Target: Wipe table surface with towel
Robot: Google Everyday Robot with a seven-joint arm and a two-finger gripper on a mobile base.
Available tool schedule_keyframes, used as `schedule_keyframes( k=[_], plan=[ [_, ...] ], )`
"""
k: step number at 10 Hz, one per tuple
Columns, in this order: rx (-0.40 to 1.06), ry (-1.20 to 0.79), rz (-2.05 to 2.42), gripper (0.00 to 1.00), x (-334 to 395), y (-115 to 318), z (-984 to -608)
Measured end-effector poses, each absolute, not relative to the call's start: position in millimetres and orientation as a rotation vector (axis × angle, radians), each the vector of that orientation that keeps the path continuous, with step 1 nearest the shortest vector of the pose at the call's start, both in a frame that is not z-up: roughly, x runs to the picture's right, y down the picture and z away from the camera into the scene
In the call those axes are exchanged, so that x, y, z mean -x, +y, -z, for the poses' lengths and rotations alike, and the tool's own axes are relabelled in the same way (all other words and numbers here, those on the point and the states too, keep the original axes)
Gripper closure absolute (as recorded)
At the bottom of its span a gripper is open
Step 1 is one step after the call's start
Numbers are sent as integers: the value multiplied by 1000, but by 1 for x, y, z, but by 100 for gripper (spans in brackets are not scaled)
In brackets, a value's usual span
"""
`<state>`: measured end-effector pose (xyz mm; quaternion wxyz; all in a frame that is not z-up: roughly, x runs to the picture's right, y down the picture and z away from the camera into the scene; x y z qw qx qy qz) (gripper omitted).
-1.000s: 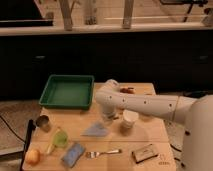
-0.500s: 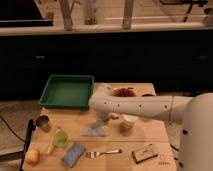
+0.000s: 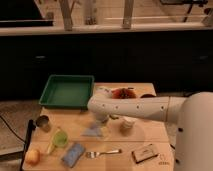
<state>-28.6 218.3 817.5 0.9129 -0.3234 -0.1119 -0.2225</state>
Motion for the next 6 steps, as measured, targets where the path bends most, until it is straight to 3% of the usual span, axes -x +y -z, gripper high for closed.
schedule_keyframes(
  k=[3, 6],
  plan=[
    [682, -252, 465, 24, 34, 224, -827],
    [705, -261, 468, 51, 36, 233, -836]
  ],
)
